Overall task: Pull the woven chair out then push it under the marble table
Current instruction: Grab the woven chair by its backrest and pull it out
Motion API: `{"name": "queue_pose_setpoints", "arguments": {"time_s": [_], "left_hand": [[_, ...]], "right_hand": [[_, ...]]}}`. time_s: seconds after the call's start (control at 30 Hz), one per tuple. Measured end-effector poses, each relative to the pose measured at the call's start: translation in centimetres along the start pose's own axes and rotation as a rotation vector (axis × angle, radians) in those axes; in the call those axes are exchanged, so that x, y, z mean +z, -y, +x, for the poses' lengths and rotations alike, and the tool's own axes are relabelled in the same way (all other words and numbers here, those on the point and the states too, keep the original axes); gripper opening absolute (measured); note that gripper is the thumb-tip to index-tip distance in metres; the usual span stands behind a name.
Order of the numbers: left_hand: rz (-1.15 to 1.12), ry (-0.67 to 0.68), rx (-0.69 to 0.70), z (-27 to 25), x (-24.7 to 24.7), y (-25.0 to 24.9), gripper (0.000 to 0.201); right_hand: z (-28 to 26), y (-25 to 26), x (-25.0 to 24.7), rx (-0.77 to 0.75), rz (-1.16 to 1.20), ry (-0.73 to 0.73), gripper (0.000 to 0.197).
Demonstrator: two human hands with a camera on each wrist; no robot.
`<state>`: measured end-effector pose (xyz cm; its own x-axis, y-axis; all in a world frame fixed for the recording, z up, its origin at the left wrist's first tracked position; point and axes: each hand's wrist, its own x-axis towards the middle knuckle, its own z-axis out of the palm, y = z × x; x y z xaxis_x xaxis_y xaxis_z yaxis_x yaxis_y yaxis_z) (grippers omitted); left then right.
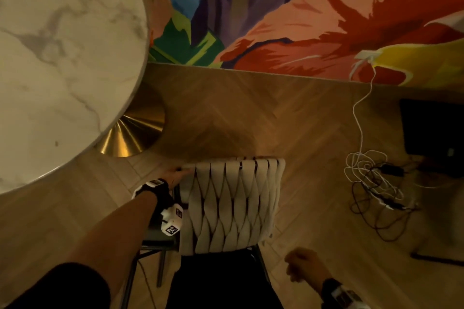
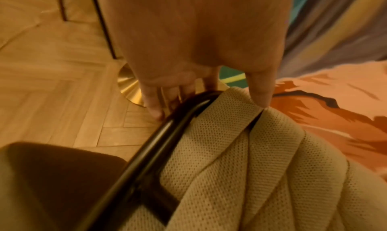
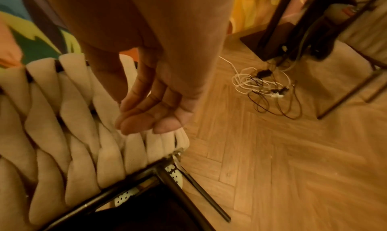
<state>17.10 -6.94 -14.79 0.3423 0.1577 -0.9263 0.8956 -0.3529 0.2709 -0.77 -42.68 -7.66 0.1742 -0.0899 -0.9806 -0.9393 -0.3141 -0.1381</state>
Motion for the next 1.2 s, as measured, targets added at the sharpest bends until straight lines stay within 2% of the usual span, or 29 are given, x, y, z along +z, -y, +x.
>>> {"name": "queue_pose_setpoints", "arguments": {"time_s": [0.07,0.1,0.17,0.23,0.33,0.4,0.5,0.6,0.77,0.9,0.97,1.03,1.1,1.2], "left_hand": [[0.024,0.056,0.002,0.9,0.0,0.6,0.095],[0.034,0.079,0.028,-0.6,0.2,0.2,0.096],[0.079,0.103,0.086,-2.3,0.5,0.0,0.089],[0.154,0.118,0.139,-3.1,0.8,0.4,0.079],[0.215,0.173,0.173,-4.0,0.1,1.7,0.074],[0.183,0.185,0.189,-4.9,-0.3,2.7,0.068],[0.246,0.187,0.230,-6.2,-0.6,3.5,0.060],[0.340,0.175,0.320,-7.6,-1.3,2.7,0.059],[0.403,0.138,0.568,-13.0,-2.6,-2.8,0.043],[0.537,0.070,0.719,-17.1,-4.3,-5.7,0.028],[0.595,0.016,0.772,-18.5,-4.2,-5.5,0.029],[0.621,-0.028,0.746,-18.8,-3.2,-4.2,0.038],[0.635,-0.035,0.645,-18.1,-1.3,-1.9,0.045],[0.631,-0.024,0.551,-17.0,2.0,1.5,0.034]], "right_hand": [[1.0,3.4,0.5,-0.120,-0.099,-0.038,0.019],[1.5,5.3,0.8,-0.202,-0.160,-0.069,0.017],[2.5,9.2,1.7,-0.356,-0.277,-0.143,0.011],[3.2,13.4,2.9,-0.471,-0.415,-0.180,0.031],[3.8,19.9,4.8,-0.566,-0.826,-0.146,0.081],[5.1,22.6,5.6,-0.509,-1.146,-0.041,0.102],[5.7,23.3,5.6,-0.268,-1.309,0.100,0.120],[4.2,22.4,5.1,-0.317,-1.244,0.048,0.113],[-2.9,24.5,1.2,-0.491,-1.209,-0.094,0.076],[-8.4,24.7,-1.5,-0.721,-1.238,-0.262,0.074],[-10.1,23.9,-1.7,-0.810,-1.254,-0.351,0.071],[-10.8,22.3,-1.2,-0.820,-1.270,-0.389,0.065],[-10.1,19.9,0.0,-0.776,-1.312,-0.363,0.059],[-7.6,16.0,1.7,-0.683,-1.347,-0.301,0.049]]}}
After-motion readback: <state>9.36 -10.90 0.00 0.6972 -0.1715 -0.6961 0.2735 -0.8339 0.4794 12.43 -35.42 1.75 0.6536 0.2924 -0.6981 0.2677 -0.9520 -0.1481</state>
